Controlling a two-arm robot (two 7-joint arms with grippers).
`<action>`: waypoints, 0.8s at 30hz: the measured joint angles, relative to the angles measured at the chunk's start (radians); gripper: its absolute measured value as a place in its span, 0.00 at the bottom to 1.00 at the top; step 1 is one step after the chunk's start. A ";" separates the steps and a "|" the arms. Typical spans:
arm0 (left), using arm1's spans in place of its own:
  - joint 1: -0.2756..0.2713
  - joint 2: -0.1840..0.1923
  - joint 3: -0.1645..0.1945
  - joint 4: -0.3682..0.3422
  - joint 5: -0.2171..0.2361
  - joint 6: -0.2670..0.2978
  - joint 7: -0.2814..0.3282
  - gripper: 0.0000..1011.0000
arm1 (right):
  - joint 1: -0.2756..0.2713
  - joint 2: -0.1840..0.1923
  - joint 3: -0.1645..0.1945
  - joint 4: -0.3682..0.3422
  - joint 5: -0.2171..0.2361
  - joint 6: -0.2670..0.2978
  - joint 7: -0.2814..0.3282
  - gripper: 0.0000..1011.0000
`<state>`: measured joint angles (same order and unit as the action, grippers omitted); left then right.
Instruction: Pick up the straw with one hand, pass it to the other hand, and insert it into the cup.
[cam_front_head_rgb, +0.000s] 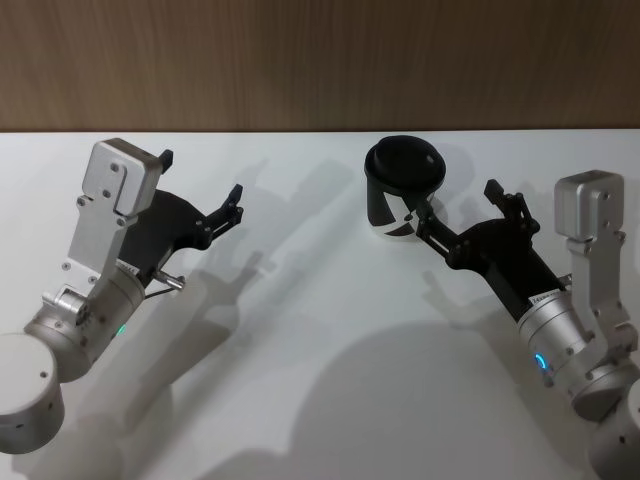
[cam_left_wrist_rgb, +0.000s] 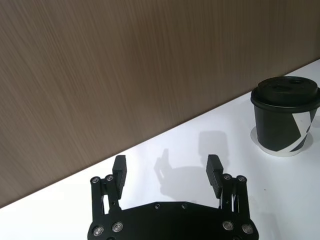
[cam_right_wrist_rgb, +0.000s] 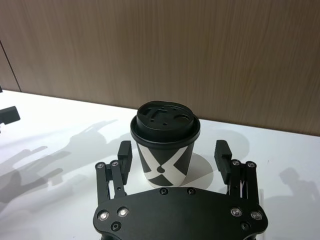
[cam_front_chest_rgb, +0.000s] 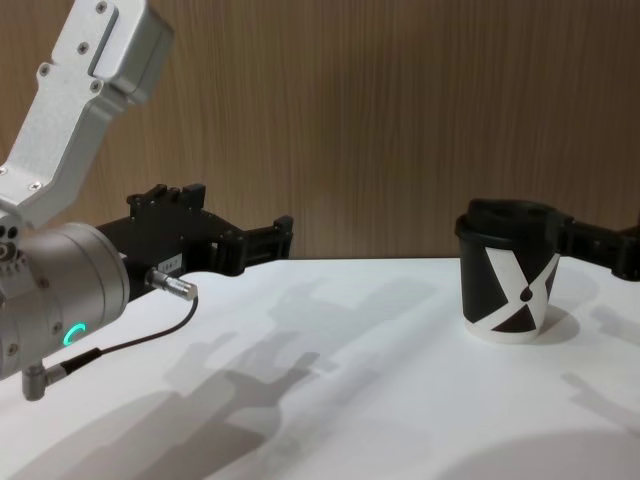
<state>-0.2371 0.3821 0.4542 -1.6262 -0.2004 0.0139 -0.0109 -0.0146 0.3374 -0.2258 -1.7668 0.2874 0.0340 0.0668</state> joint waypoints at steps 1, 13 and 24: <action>0.000 0.000 0.000 0.000 0.000 0.000 0.000 0.99 | 0.000 0.000 0.000 0.000 0.000 0.000 0.000 0.99; 0.000 0.000 0.000 0.000 0.000 0.000 0.000 0.99 | 0.000 0.000 0.000 0.000 0.000 0.000 0.000 0.99; 0.000 0.000 0.000 0.000 0.000 0.000 0.000 0.99 | 0.000 0.000 0.000 0.000 0.000 0.000 0.000 0.99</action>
<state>-0.2371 0.3821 0.4542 -1.6262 -0.2004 0.0139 -0.0110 -0.0146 0.3374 -0.2258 -1.7668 0.2874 0.0341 0.0668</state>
